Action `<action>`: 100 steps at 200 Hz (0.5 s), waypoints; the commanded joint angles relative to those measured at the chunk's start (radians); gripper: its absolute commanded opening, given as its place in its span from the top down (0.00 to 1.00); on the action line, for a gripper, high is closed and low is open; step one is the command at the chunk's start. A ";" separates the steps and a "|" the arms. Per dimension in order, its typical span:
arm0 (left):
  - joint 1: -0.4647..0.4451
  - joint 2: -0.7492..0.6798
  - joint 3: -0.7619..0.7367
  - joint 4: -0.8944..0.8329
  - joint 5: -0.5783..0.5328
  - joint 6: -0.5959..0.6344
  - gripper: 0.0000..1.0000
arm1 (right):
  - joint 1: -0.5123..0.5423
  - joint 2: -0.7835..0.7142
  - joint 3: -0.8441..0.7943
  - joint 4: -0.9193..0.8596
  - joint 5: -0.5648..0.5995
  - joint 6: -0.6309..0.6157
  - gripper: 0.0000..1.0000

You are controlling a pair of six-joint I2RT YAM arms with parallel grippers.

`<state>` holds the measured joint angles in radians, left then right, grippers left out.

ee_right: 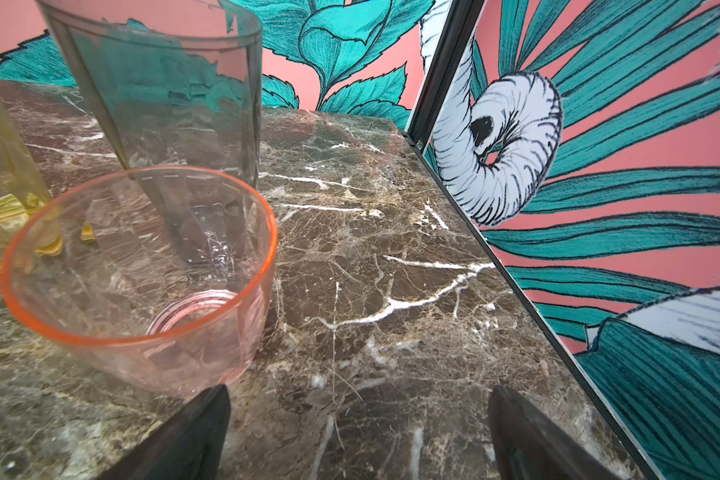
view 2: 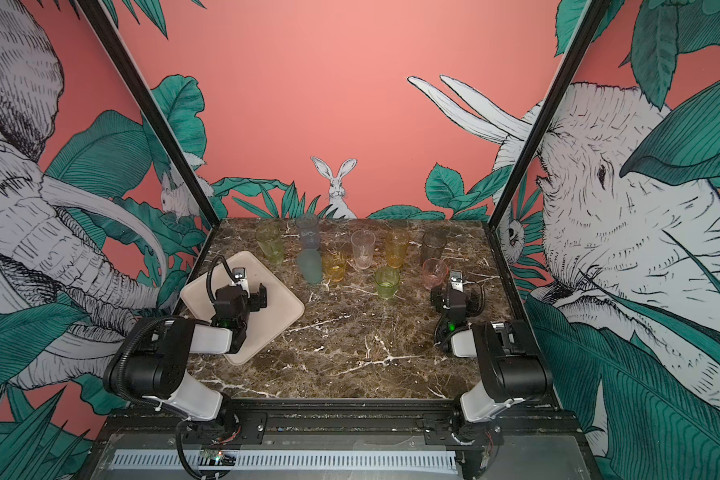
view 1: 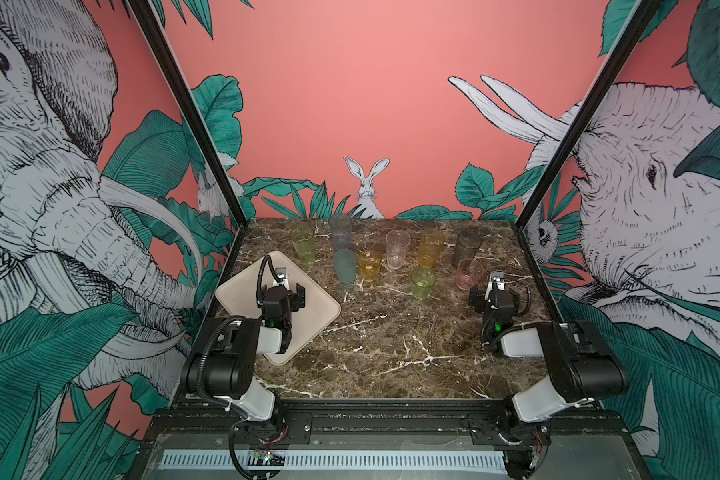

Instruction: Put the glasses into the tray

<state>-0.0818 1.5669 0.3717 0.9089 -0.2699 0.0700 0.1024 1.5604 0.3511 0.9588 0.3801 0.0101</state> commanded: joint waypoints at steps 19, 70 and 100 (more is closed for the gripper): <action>0.001 -0.016 0.011 0.013 -0.004 0.002 0.00 | -0.003 -0.002 0.009 0.028 -0.006 -0.006 0.01; 0.003 -0.025 0.003 0.041 0.019 0.023 0.00 | 0.000 -0.003 -0.017 0.077 0.008 -0.011 0.01; -0.004 -0.194 0.037 -0.192 0.043 0.014 0.01 | 0.009 -0.054 -0.013 0.034 0.027 -0.015 0.01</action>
<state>-0.0822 1.5211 0.3717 0.8700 -0.2432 0.0841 0.1028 1.5585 0.3450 0.9730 0.3813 0.0071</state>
